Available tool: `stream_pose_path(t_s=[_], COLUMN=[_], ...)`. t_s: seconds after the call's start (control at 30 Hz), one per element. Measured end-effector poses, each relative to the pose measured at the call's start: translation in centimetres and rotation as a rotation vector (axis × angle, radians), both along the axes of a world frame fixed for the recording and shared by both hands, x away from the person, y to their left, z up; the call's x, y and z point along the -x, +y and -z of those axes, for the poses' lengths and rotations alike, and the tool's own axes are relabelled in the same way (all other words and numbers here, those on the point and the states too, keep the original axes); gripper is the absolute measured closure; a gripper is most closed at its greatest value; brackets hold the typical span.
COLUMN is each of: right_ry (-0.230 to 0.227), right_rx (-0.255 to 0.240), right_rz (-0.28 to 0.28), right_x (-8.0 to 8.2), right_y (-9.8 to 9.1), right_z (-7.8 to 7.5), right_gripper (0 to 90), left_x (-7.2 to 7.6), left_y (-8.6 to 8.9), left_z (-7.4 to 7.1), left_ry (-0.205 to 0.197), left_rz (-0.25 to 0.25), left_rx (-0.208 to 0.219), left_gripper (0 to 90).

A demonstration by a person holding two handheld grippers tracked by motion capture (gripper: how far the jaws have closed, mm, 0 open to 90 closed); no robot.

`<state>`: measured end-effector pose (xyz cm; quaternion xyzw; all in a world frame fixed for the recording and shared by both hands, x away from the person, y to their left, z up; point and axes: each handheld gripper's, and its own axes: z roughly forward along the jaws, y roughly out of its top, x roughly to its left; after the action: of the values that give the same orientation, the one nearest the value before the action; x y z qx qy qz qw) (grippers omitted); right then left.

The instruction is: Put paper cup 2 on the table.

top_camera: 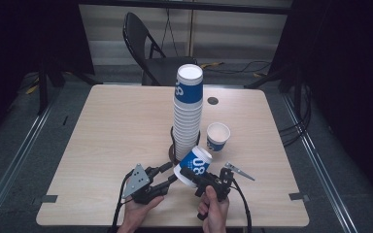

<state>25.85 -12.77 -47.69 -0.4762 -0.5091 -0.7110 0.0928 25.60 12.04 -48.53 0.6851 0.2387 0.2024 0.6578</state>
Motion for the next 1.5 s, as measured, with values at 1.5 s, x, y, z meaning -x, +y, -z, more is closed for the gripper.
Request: stream_pose_path(t_s=[1.5], right_ry=[-0.028], right_rx=[0.053], right_rz=[-0.049], right_x=[-0.3], right_y=[1.8], right_z=[-0.7], right_gripper=[13.1], left_x=[-0.3], left_y=[-0.4], left_z=[-0.4], left_ry=[0.035], left_rz=[0.018], left_rx=[0.055], left_gripper=[85.1])
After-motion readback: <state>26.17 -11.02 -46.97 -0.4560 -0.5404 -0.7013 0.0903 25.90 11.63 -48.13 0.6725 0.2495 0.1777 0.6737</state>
